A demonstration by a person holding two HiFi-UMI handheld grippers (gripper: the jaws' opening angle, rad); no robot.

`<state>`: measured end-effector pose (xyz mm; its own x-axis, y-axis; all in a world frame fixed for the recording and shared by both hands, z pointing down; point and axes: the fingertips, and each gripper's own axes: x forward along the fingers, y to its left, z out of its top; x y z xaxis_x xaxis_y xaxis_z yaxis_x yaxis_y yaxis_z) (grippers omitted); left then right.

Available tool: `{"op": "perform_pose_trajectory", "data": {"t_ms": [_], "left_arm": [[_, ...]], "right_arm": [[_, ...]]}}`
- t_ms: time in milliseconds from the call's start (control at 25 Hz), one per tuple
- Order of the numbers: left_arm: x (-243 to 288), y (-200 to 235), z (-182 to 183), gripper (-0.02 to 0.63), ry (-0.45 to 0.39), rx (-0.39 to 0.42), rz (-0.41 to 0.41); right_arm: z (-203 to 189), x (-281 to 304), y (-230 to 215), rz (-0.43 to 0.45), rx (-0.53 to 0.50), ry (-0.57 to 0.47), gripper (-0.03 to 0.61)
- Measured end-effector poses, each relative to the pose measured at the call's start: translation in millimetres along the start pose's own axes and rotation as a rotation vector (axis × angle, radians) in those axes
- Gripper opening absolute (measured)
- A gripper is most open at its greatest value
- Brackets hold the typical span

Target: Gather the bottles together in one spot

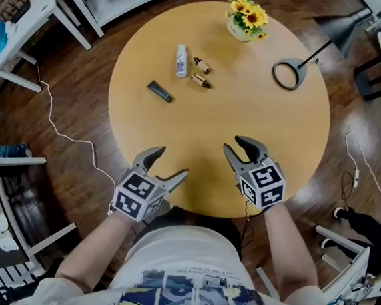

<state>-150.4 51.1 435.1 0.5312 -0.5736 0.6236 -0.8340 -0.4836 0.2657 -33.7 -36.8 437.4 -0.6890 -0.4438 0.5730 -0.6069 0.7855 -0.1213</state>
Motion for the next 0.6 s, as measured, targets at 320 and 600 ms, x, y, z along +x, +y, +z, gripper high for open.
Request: {"op": "perform_pose_trajectory", "data": {"t_ms": [320, 600], "left_arm": [[81, 51, 64, 0.336, 0.178, 0.598, -0.082], [172, 106, 80, 0.334, 0.476, 1.046, -0.238]], "right_arm": [[-30, -39, -24, -0.011, 0.069, 0.01, 0.175], [-59, -88, -25, -0.092, 0.135, -0.023, 0.173]]}}
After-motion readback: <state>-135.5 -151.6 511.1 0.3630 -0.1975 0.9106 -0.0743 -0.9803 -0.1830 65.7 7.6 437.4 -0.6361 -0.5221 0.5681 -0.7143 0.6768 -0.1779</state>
